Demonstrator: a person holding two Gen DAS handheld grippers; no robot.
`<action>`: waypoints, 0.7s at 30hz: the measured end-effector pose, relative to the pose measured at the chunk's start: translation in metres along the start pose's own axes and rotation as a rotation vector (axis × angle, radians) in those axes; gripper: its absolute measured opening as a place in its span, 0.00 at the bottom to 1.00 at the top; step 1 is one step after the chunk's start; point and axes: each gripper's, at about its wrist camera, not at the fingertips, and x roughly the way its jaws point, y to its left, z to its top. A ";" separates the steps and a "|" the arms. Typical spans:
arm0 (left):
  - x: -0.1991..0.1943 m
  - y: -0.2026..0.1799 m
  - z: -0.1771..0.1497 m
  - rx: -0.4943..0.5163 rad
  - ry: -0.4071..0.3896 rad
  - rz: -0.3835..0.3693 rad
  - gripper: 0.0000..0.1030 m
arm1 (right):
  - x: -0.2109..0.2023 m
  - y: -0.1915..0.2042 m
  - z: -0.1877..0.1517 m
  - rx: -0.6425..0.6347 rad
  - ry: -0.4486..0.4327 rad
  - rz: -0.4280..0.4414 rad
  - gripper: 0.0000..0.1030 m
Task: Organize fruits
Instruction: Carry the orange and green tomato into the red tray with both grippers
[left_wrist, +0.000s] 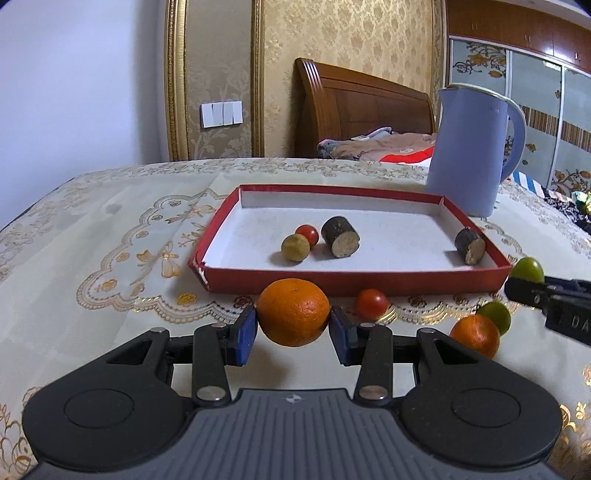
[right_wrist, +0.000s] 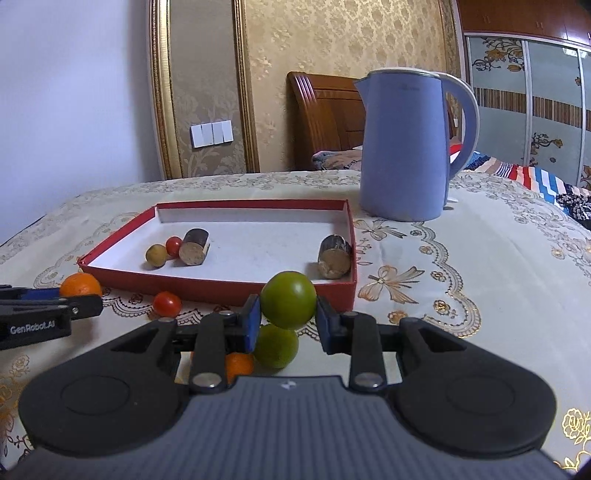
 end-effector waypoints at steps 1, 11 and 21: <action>0.001 -0.001 0.002 0.001 -0.002 0.000 0.40 | 0.001 0.001 0.000 -0.003 0.000 0.001 0.29; 0.010 -0.005 0.011 0.011 -0.007 0.004 0.40 | 0.011 0.008 0.009 -0.011 -0.002 0.010 0.29; 0.024 -0.003 0.019 0.002 0.000 0.015 0.40 | 0.027 0.006 0.017 -0.001 0.012 0.009 0.29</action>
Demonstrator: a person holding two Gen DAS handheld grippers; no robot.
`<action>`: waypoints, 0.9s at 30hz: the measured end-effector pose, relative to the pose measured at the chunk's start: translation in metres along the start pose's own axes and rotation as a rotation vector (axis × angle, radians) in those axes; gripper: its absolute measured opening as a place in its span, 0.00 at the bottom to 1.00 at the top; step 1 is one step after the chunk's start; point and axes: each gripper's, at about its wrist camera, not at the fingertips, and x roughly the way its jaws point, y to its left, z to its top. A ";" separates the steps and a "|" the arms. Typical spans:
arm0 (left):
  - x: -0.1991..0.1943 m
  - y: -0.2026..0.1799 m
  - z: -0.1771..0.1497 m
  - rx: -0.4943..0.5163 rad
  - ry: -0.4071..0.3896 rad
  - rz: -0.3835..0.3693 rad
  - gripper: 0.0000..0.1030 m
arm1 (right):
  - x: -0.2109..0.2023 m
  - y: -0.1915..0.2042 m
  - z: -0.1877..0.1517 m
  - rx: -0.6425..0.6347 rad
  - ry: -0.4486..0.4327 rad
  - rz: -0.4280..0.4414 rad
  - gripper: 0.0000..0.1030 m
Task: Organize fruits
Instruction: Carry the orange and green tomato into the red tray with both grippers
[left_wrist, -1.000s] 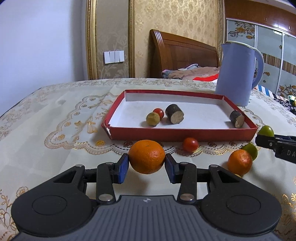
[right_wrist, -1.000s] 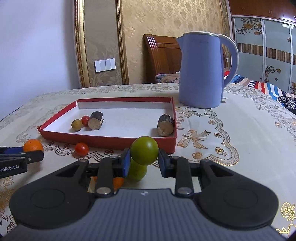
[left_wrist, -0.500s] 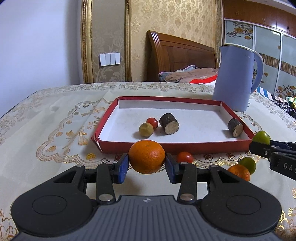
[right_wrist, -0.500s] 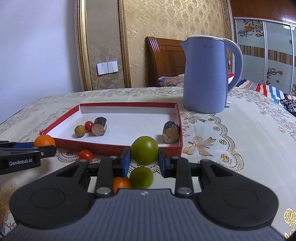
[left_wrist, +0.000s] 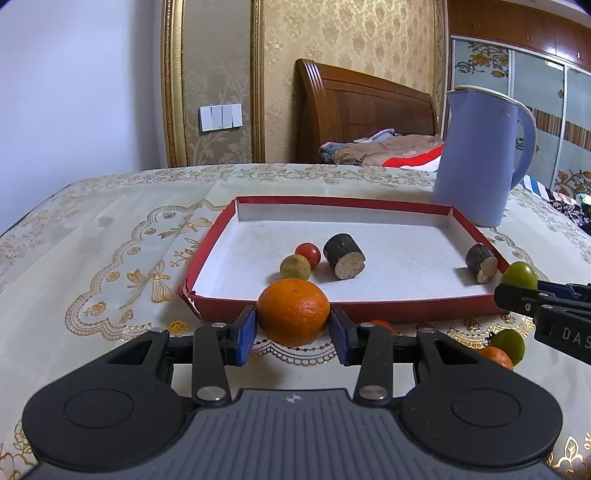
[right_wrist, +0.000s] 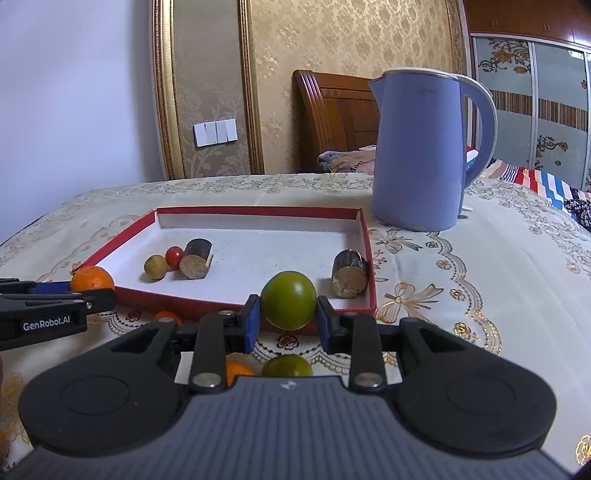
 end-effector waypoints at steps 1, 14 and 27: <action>0.002 0.000 0.001 0.001 0.001 0.003 0.40 | 0.002 0.000 0.001 0.001 0.004 0.003 0.29; 0.016 -0.004 0.013 0.017 -0.015 0.026 0.40 | 0.036 0.009 0.017 -0.039 0.037 -0.014 0.29; 0.060 0.000 0.029 0.024 0.052 0.065 0.40 | 0.078 0.017 0.026 -0.043 0.125 -0.009 0.29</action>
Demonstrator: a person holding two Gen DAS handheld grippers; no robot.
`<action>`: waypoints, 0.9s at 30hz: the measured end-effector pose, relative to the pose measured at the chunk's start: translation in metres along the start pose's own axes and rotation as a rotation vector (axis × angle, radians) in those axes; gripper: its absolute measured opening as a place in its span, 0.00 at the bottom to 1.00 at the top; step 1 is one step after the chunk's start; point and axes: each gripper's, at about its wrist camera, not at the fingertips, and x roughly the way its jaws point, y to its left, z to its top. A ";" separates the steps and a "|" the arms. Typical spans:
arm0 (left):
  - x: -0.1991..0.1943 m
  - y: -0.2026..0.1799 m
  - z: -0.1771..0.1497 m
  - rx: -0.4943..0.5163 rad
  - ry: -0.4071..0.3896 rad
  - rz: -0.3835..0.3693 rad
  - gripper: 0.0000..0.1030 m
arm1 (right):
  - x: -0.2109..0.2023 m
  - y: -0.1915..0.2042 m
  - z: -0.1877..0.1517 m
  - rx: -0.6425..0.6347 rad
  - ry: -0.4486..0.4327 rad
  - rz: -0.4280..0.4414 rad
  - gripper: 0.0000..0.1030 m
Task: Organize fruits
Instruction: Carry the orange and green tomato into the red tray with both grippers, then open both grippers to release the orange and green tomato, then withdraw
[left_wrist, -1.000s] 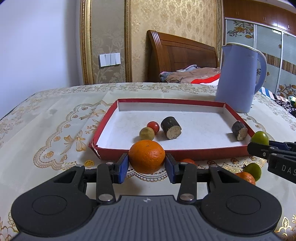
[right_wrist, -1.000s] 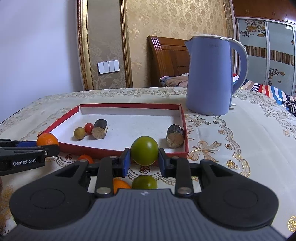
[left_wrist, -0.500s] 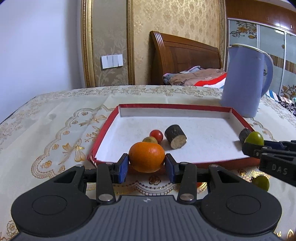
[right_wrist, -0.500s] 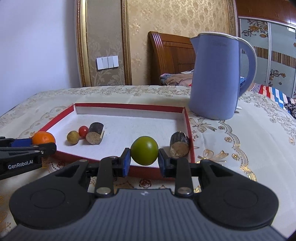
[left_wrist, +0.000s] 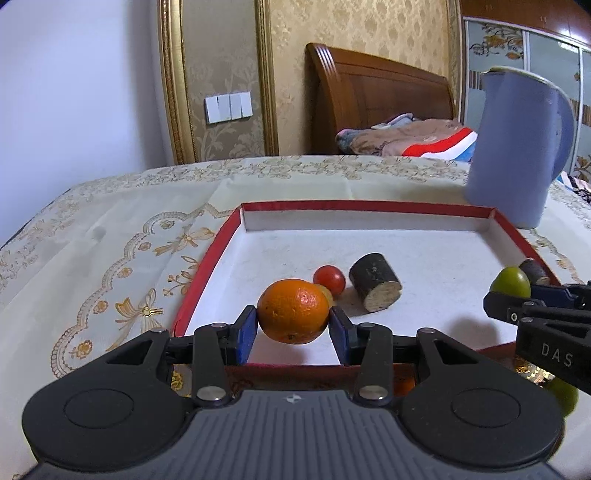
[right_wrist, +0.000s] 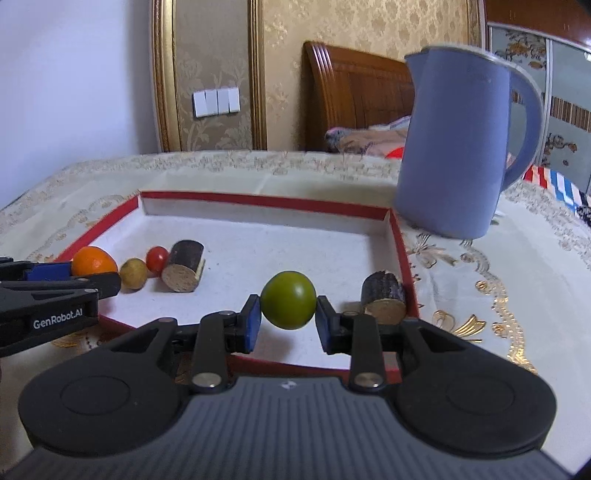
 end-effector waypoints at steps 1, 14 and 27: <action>0.003 0.000 0.001 0.005 0.003 0.003 0.40 | 0.004 0.000 0.001 0.005 0.011 -0.001 0.29; 0.030 0.002 0.008 0.009 0.015 0.055 0.41 | 0.039 -0.001 0.015 0.016 0.053 -0.048 0.29; 0.020 0.009 0.003 -0.016 -0.022 0.030 0.52 | 0.024 -0.004 0.015 0.046 -0.032 -0.037 0.67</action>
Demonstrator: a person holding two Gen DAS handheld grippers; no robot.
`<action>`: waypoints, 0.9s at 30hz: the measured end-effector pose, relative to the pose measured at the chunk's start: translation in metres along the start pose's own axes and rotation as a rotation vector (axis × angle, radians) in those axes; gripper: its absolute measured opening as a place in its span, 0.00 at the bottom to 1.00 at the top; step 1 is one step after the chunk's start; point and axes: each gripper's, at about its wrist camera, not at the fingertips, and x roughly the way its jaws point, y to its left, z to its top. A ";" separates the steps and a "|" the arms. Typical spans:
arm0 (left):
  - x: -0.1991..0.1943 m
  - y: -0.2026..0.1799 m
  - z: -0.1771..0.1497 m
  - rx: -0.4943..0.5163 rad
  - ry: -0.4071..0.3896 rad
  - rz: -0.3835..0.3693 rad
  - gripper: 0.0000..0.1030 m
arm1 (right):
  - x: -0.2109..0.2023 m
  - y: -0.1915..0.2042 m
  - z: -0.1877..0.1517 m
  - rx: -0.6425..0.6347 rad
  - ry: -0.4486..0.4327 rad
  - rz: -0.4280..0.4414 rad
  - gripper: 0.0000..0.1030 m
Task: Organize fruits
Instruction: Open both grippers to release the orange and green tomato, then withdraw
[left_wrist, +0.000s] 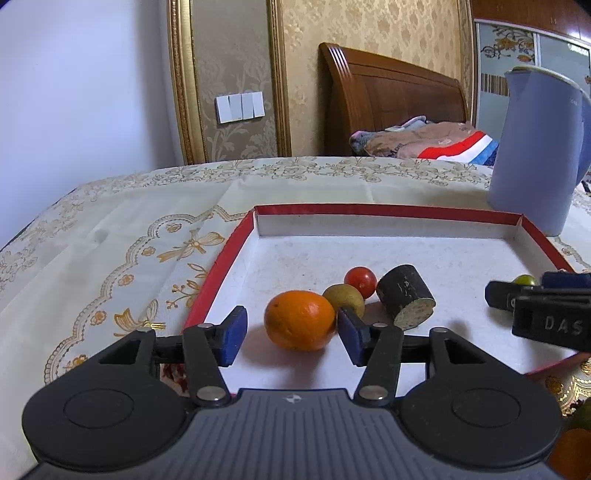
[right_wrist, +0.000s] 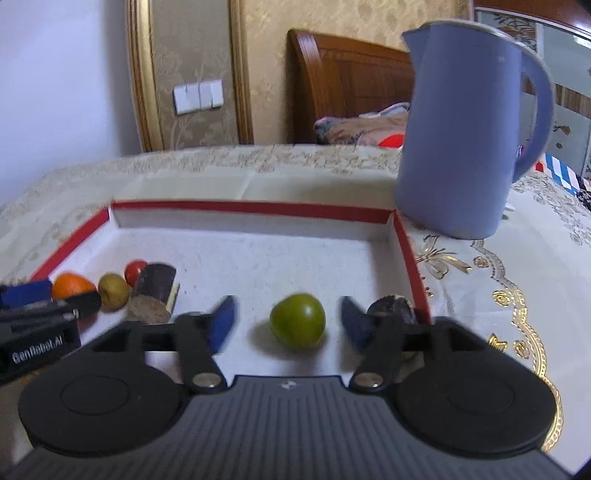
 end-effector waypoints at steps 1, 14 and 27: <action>-0.004 0.001 -0.001 -0.001 -0.010 -0.003 0.52 | -0.004 0.000 -0.001 -0.002 -0.016 -0.001 0.67; -0.055 0.021 -0.026 -0.093 -0.081 -0.047 0.61 | -0.059 -0.026 -0.031 0.124 -0.099 0.002 0.78; -0.079 0.005 -0.048 -0.021 -0.092 -0.128 0.61 | -0.126 -0.052 -0.086 0.035 -0.126 -0.139 0.79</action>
